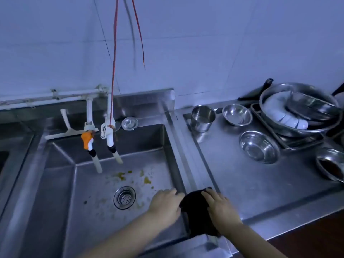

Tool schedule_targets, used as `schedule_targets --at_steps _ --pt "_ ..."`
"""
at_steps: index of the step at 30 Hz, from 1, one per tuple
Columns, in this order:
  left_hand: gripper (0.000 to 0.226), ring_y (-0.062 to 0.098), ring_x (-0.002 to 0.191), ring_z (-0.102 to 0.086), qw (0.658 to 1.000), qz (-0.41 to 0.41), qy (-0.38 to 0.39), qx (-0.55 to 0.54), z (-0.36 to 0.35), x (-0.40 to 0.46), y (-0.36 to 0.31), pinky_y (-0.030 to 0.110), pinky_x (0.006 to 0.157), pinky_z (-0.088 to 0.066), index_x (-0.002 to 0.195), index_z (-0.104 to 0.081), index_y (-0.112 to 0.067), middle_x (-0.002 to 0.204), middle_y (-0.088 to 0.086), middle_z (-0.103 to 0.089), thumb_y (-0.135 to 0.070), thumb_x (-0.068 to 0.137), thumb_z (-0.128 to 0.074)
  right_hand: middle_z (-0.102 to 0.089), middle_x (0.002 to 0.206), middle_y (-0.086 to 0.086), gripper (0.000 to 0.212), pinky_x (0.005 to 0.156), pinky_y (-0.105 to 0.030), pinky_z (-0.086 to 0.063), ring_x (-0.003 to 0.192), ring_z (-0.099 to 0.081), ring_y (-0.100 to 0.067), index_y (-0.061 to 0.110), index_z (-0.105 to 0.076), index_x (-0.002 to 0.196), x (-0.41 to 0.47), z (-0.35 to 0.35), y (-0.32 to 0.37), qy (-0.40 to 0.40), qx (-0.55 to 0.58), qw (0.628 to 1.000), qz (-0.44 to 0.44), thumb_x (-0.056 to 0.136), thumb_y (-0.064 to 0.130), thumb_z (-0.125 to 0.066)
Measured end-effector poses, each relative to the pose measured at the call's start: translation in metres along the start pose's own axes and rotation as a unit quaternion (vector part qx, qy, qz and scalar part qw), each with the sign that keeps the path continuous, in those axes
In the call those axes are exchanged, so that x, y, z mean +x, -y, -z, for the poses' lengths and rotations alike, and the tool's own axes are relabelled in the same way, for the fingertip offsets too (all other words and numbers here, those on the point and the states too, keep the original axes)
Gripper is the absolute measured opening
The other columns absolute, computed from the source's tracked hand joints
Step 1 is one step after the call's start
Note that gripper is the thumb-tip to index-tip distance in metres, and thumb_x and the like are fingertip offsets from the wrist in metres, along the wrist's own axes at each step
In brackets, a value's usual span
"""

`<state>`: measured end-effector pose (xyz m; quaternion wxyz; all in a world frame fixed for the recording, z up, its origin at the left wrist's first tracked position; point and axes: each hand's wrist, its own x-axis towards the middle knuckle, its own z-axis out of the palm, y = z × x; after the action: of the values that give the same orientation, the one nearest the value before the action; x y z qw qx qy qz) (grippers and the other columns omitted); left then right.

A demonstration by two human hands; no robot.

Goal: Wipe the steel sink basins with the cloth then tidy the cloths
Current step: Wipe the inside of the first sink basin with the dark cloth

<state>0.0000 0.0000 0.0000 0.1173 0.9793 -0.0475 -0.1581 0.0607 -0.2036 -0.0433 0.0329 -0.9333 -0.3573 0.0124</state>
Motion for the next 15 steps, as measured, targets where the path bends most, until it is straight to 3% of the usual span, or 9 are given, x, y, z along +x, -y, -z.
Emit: schedule_targets --at_steps 6,10,13,15 --pt "0.042 0.028 0.114 -0.047 0.996 0.048 0.054 -0.051 -0.029 0.047 -0.022 0.038 0.09 -0.041 0.129 -0.045 -0.017 0.124 0.007 -0.048 -0.035 0.091 -0.05 -0.067 0.098 0.003 0.045 0.055 -0.025 -0.055 0.071 -0.064 -0.016 0.018 -0.064 0.103 0.031 -0.032 -0.025 -0.016 0.036 0.999 0.026 0.059 0.019 -0.058" --pt "0.043 0.027 0.111 -0.05 0.987 0.102 0.057 -0.112 -0.047 0.059 -0.025 0.038 0.088 -0.043 0.125 -0.043 -0.015 0.125 0.005 -0.043 -0.027 0.086 -0.059 -0.06 0.076 0.002 0.036 0.049 -0.026 -0.048 0.062 -0.059 -0.019 0.018 -0.067 0.084 0.043 -0.037 -0.028 -0.036 0.027 0.998 0.054 0.063 0.021 -0.038" --pt "0.032 0.025 0.108 -0.049 0.984 0.111 0.03 -0.135 -0.053 0.059 -0.023 0.035 0.086 -0.04 0.113 -0.049 -0.014 0.117 0.005 -0.049 -0.023 0.083 -0.06 -0.051 0.065 0.002 0.025 0.057 -0.027 -0.029 0.059 -0.052 -0.02 0.019 -0.057 0.066 0.051 -0.033 -0.032 -0.057 0.026 0.995 0.076 0.055 0.016 -0.035" --pt "0.022 0.025 0.1 -0.051 0.984 0.099 -0.013 -0.15 -0.06 0.056 -0.019 0.034 0.074 -0.037 0.098 -0.055 -0.014 0.105 0.005 -0.052 -0.021 0.078 -0.061 -0.05 0.065 0.0 0.02 0.06 -0.028 -0.022 0.066 -0.043 -0.021 0.018 -0.054 0.06 0.057 -0.032 -0.034 -0.06 0.012 0.993 0.098 0.054 0.014 -0.036"
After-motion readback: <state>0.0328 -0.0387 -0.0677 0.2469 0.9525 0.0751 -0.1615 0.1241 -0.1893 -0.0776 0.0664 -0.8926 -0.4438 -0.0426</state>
